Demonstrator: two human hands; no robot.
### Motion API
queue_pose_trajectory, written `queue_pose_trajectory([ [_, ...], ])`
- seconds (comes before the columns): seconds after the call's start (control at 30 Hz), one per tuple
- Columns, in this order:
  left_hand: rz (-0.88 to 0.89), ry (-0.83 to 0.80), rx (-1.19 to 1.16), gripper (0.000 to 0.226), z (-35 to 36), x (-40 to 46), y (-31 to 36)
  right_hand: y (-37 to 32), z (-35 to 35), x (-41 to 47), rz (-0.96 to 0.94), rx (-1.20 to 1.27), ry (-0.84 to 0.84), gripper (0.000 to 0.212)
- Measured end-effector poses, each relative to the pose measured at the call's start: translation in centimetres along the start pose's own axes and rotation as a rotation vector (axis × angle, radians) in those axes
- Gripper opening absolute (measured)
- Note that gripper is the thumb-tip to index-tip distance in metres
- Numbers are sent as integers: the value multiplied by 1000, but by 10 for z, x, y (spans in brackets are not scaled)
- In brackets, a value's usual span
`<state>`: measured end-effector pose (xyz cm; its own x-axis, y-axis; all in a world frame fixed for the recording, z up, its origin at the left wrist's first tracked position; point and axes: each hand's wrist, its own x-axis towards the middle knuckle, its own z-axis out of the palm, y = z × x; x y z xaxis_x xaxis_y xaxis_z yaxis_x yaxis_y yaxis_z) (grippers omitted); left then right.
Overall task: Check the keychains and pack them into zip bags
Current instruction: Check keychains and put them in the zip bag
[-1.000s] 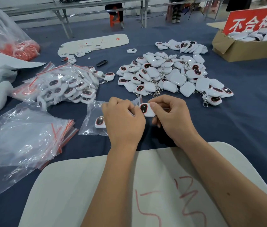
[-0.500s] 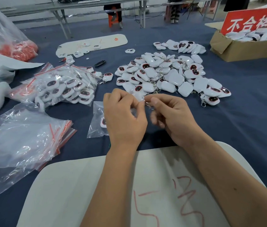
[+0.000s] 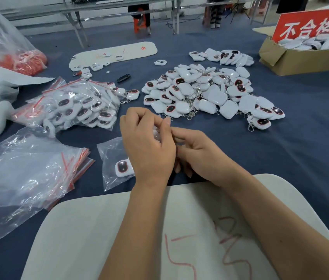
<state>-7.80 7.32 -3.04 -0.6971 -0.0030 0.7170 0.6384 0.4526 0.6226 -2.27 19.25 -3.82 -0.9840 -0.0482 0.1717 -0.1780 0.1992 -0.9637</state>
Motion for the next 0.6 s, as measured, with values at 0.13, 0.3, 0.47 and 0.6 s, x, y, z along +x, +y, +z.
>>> queue_pose_trajectory([
  [0.13, 55, -30, -103, 20, 0, 0, 3, -1, -11, -1, 5, 187, -50, 43],
  [0.3, 103, -39, -114, 16, 4, -2, 5, 4, 3, 2, -9, 56, 123, 30],
  [0.47, 48, -62, -39, 16, 8, -4, 3, 6, 2, 5, 39, -315, 273, 34],
  [0.6, 16, -84, -18, 18, 12, -7, 5, 1, 4, 4, 41, -326, 316, 30],
])
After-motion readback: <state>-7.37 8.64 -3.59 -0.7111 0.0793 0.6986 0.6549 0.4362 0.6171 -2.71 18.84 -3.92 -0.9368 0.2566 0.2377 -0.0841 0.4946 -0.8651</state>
